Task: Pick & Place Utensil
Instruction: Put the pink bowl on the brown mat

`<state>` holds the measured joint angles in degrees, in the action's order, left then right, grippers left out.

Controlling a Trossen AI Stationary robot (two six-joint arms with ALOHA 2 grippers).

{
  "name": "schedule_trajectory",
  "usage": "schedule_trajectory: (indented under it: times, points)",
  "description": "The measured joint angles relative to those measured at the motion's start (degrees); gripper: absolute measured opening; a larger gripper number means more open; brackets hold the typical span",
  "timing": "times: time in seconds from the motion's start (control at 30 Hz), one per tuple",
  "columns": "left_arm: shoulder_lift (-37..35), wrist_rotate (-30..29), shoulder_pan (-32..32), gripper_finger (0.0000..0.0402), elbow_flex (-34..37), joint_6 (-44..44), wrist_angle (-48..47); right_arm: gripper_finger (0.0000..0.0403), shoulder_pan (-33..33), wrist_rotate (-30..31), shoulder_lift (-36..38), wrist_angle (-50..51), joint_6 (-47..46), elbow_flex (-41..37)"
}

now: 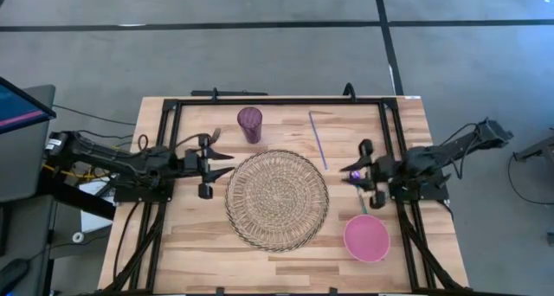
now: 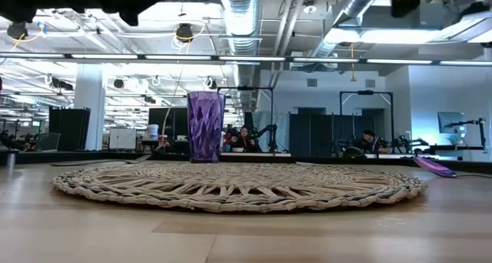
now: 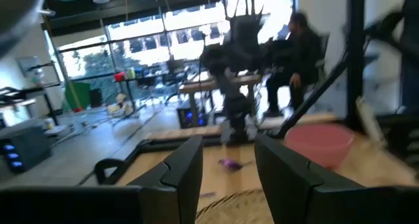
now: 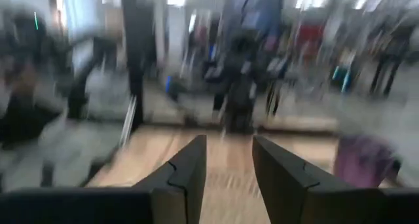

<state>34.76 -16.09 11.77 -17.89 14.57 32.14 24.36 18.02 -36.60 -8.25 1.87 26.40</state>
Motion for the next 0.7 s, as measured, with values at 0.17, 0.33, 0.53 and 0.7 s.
schedule_trajectory:
  times: [0.17,0.33,0.53,0.7]
  points:
    - [3.17,-2.81,0.0,0.014,-0.22,3.53,-0.06,0.0118,2.75,-0.01,-13.4,19.66,-13.89,14.37]
    - [3.53,-5.03,0.0,0.014,-0.22,3.65,0.1,0.0118,4.73,0.01,-25.12,33.72,-29.24,23.4]
    - [3.48,-5.34,0.0,0.014,-0.22,6.03,0.45,0.0118,5.92,-1.2,-35.51,43.69,-42.66,29.54]
    - [3.48,-5.36,0.0,0.014,-0.22,18.16,0.59,0.0118,5.94,-7.93,-41.11,59.46,-57.83,35.33]
